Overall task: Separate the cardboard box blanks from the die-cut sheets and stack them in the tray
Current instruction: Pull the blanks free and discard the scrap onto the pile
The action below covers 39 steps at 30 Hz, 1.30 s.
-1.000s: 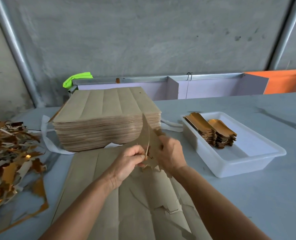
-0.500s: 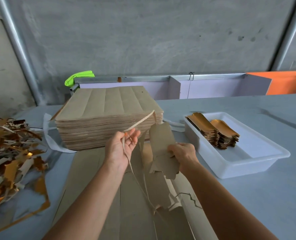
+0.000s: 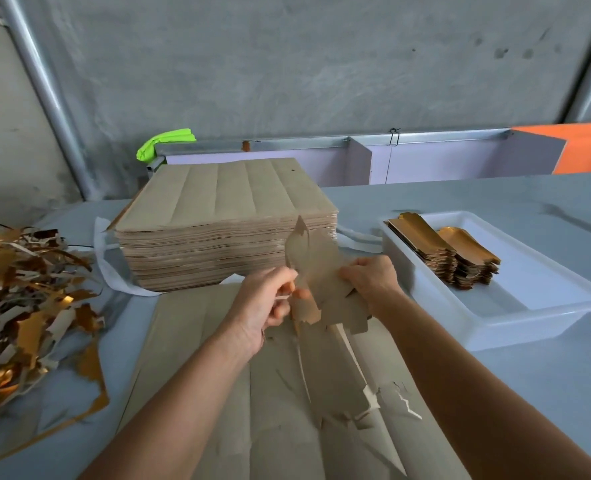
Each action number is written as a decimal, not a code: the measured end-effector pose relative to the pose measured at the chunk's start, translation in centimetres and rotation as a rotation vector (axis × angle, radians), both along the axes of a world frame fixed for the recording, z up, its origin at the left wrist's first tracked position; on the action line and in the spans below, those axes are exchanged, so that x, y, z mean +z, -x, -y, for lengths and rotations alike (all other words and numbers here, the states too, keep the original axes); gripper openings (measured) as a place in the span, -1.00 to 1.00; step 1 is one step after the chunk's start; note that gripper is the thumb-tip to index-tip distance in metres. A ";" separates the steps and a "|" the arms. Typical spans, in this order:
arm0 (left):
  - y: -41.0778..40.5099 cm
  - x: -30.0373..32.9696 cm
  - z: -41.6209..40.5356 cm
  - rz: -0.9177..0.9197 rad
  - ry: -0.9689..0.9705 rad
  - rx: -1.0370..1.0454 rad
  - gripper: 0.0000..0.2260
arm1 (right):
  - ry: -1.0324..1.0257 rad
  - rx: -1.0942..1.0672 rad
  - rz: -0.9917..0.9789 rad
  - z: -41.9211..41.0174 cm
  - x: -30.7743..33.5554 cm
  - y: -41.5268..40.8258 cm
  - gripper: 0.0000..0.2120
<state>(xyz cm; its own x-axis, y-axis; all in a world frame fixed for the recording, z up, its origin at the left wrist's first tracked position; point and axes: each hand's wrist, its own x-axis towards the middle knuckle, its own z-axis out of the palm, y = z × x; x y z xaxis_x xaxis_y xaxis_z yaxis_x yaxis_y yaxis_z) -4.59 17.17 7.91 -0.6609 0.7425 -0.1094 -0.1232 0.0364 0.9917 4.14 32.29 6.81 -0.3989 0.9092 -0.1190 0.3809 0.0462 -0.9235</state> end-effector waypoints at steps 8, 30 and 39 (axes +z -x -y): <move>2.8 -1.7 1.3 -0.498 0.268 0.267 -0.83 | 0.175 -0.119 -0.183 -1.4 0.4 -4.1 -0.83; 0.5 -1.4 2.4 -0.135 0.140 0.310 -0.77 | -0.689 0.295 0.626 4.4 -2.8 -6.3 -0.71; 0.1 -0.3 2.3 0.043 -0.012 0.306 -0.78 | -0.914 0.291 0.461 4.0 -3.0 -4.2 -0.68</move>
